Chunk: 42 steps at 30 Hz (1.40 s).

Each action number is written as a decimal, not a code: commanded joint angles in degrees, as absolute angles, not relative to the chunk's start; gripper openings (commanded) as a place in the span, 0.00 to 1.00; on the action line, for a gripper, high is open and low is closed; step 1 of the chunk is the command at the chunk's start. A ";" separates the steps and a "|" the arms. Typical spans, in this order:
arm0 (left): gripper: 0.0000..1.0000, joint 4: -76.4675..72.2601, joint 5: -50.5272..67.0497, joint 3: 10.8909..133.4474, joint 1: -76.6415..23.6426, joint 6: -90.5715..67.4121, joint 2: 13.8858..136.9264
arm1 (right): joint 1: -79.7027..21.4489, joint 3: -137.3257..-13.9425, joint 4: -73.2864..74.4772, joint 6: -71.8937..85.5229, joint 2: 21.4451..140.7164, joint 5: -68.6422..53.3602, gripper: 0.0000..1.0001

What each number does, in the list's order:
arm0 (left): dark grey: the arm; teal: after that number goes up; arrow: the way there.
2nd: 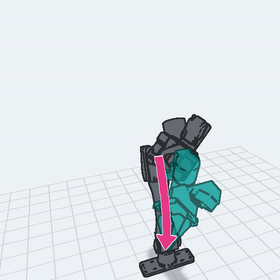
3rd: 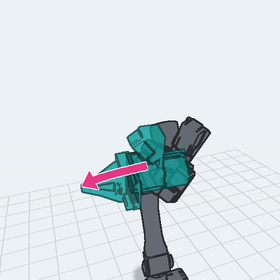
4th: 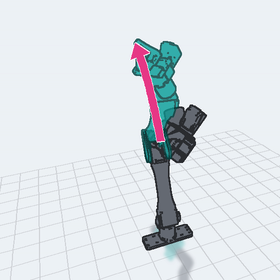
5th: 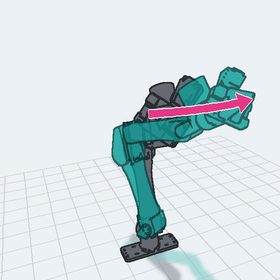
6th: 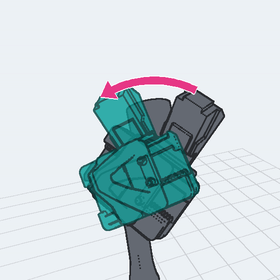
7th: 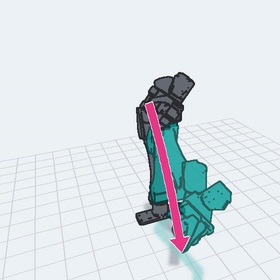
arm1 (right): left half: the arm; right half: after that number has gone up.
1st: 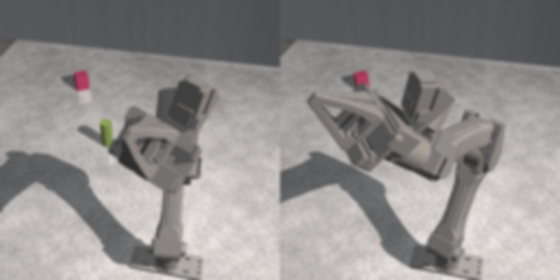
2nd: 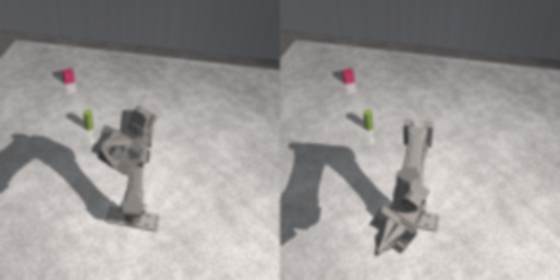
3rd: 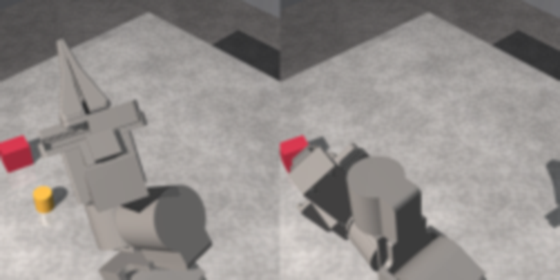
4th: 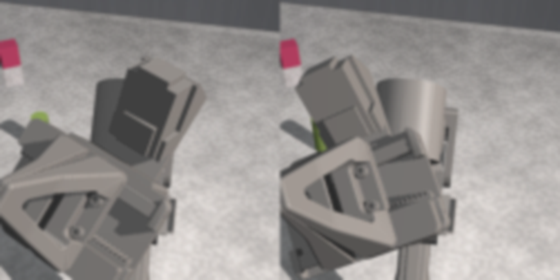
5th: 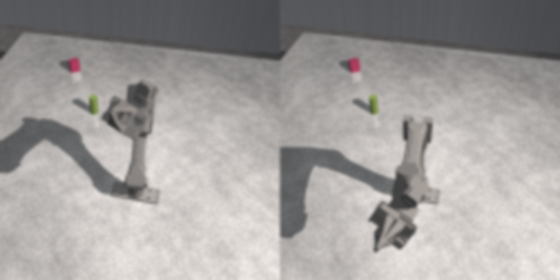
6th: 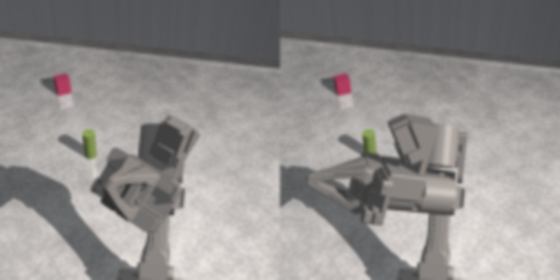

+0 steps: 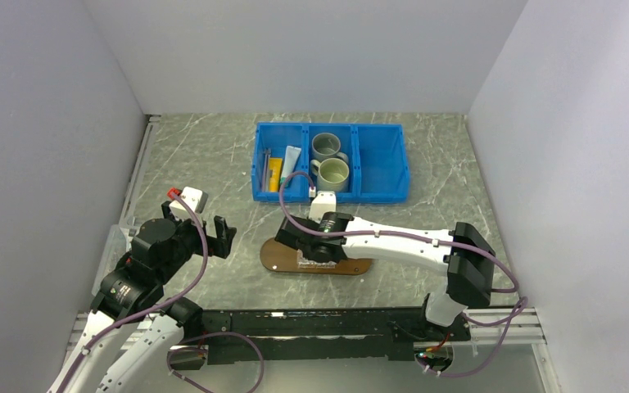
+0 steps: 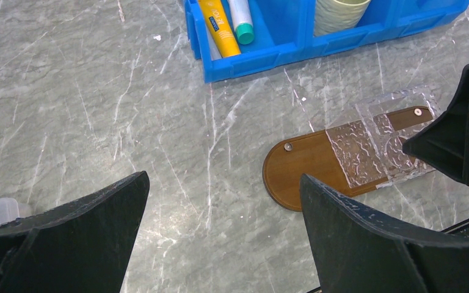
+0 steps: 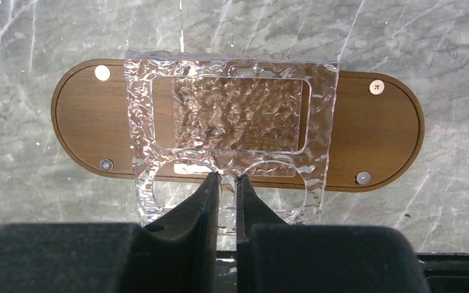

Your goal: Prepare toiletry sets of a toothbrush and toothpaste on the tray

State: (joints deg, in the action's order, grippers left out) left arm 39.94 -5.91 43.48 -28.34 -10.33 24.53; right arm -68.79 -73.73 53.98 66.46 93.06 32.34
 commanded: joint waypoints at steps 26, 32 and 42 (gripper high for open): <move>0.99 38.50 -5.63 43.59 -28.43 -10.73 23.82 | -69.70 -72.85 54.93 68.50 91.36 31.82 0.00; 0.99 38.50 -5.69 43.55 -28.50 -10.73 23.87 | -69.62 -72.67 54.73 68.51 91.57 31.82 0.04; 0.99 38.50 -5.77 43.51 -28.53 -10.72 23.82 | -69.69 -73.51 55.00 68.43 91.88 31.90 0.21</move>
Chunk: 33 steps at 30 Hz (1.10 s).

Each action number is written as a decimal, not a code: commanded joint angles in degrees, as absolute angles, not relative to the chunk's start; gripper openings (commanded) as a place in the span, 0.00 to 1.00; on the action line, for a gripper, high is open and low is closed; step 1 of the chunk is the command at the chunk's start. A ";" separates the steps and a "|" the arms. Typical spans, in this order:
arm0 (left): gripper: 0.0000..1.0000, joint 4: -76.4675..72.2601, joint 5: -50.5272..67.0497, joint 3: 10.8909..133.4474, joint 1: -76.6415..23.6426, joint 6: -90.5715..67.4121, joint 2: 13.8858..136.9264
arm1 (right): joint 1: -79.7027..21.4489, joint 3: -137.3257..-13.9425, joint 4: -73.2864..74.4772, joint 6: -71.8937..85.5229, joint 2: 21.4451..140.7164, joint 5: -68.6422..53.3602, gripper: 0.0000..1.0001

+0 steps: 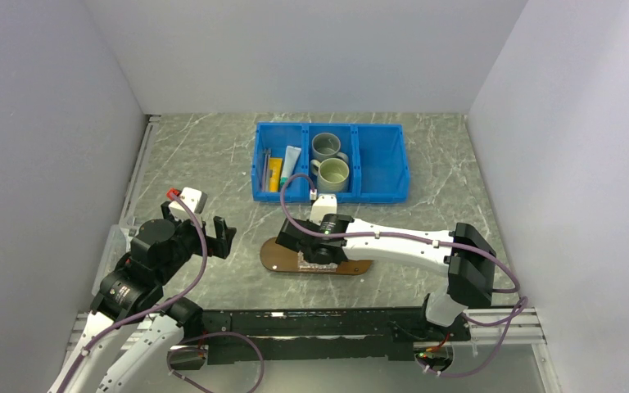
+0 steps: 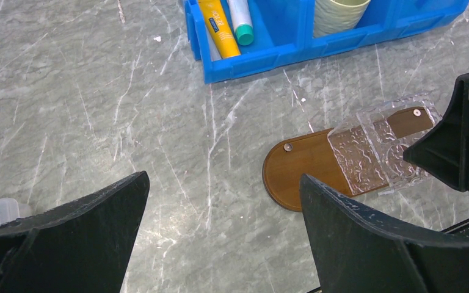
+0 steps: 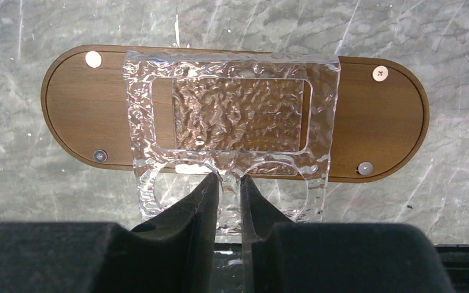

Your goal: Prepare toiletry sets of a toothbrush and toothpaste on the tray

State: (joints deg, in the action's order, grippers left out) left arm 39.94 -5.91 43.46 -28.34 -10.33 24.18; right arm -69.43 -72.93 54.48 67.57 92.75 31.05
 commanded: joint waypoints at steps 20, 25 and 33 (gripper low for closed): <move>0.99 38.58 -6.13 43.59 -28.49 -10.76 24.12 | -69.97 -77.78 57.97 66.18 89.55 33.25 0.31; 0.99 38.65 -6.35 43.59 -28.58 -10.76 24.24 | -69.88 -78.93 58.40 64.37 88.10 33.63 0.33; 0.99 38.69 -6.67 43.51 -28.57 -10.82 24.93 | -66.62 -82.87 56.79 51.39 86.68 33.33 0.34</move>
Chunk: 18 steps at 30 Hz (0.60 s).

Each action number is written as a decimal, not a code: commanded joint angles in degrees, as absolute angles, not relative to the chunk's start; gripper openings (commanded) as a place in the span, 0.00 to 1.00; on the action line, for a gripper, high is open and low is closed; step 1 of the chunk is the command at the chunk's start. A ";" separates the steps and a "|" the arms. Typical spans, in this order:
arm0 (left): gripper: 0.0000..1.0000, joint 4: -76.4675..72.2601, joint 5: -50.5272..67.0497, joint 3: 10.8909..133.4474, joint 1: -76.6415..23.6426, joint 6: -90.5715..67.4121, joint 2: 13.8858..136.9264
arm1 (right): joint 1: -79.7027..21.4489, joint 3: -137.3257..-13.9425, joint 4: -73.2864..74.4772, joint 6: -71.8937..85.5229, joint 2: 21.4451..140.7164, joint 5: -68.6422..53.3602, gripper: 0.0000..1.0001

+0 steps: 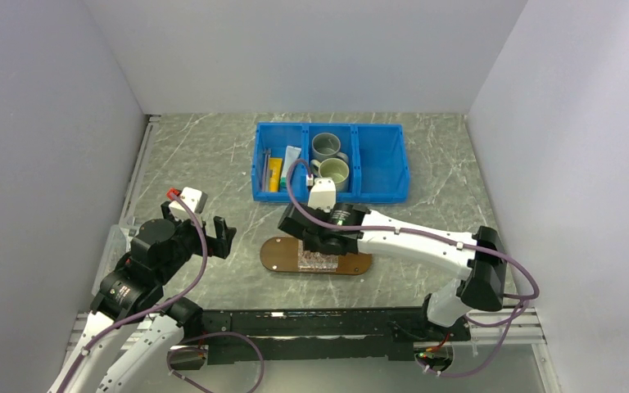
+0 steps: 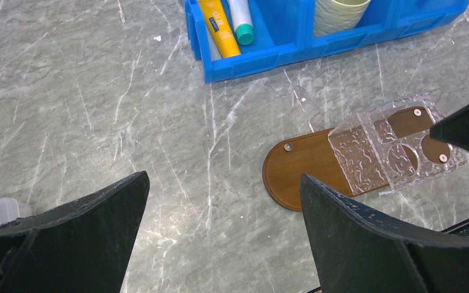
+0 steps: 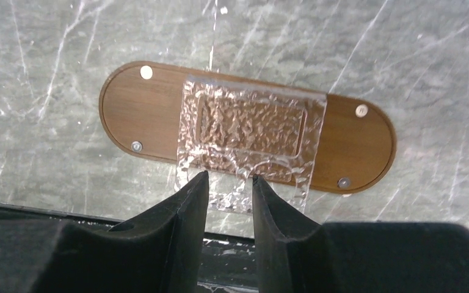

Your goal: Prepare toiletry sets of a toothbrush and toothpaste on the tray

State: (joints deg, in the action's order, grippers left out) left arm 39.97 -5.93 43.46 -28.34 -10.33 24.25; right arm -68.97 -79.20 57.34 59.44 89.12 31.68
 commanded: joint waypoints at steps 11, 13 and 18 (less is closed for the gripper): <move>0.99 38.72 -7.53 43.59 -28.58 -10.69 27.04 | -52.62 -81.03 44.19 29.04 82.42 24.39 0.33; 0.99 38.67 -7.50 43.59 -28.55 -10.64 27.51 | -49.98 -81.34 42.99 26.24 83.68 23.05 0.33; 0.99 38.67 -7.57 43.68 -28.55 -10.60 28.96 | -44.41 -83.25 40.47 21.21 87.64 18.85 0.32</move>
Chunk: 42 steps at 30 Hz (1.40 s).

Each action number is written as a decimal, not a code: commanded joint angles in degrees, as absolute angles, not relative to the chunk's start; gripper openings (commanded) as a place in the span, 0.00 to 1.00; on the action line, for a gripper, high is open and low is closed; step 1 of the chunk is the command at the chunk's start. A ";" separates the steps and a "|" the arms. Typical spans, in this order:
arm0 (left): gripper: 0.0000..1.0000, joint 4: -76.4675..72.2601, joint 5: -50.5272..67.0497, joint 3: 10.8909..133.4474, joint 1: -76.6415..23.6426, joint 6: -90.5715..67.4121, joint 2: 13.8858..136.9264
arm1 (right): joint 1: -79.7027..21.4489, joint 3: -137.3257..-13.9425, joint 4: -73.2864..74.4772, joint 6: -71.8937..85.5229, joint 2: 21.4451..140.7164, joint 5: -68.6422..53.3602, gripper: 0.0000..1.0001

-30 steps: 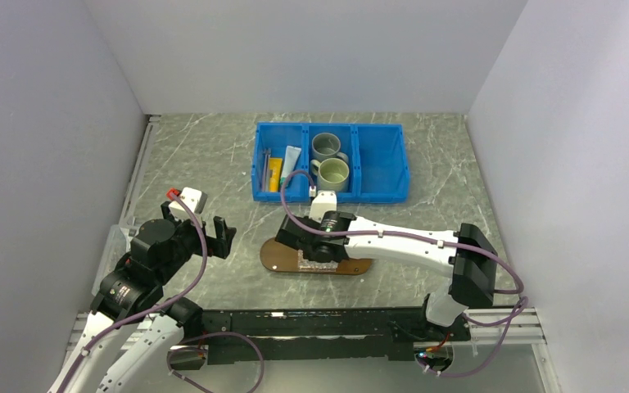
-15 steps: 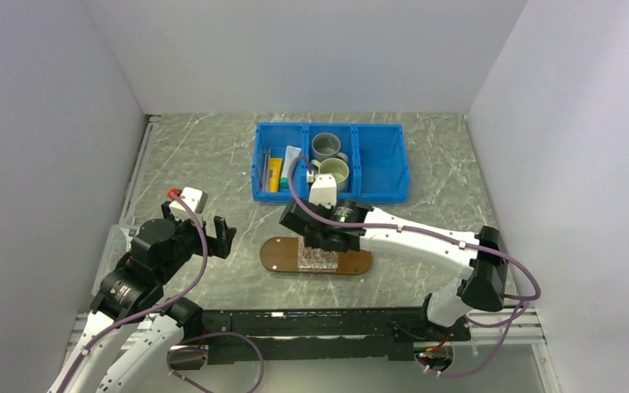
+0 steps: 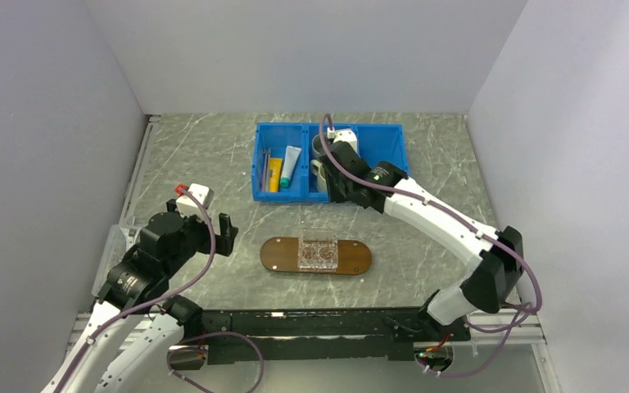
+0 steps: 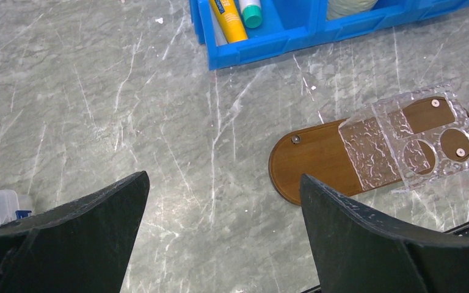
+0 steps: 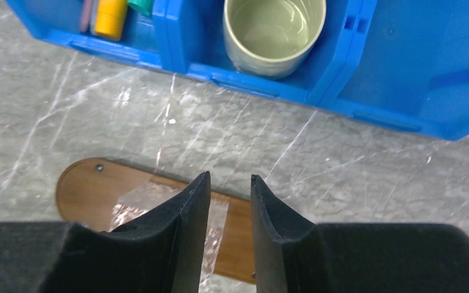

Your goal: Prepare toiletry sets of a toothbrush and toothpaste on the tray

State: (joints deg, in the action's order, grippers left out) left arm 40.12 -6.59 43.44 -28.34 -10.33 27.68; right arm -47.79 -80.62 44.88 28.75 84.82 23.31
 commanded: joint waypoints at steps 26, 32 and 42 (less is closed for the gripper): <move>0.99 38.59 -7.37 43.81 -28.52 -10.46 29.59 | -33.44 -88.46 27.51 -6.50 103.50 -1.37 0.50; 0.99 38.59 -7.09 43.86 -28.56 -10.46 29.46 | -32.86 -89.68 27.49 -8.68 106.57 -4.39 0.48; 0.99 38.50 -6.59 43.86 -28.52 -10.37 29.28 | -32.76 -92.00 28.03 -9.82 111.30 -4.12 0.47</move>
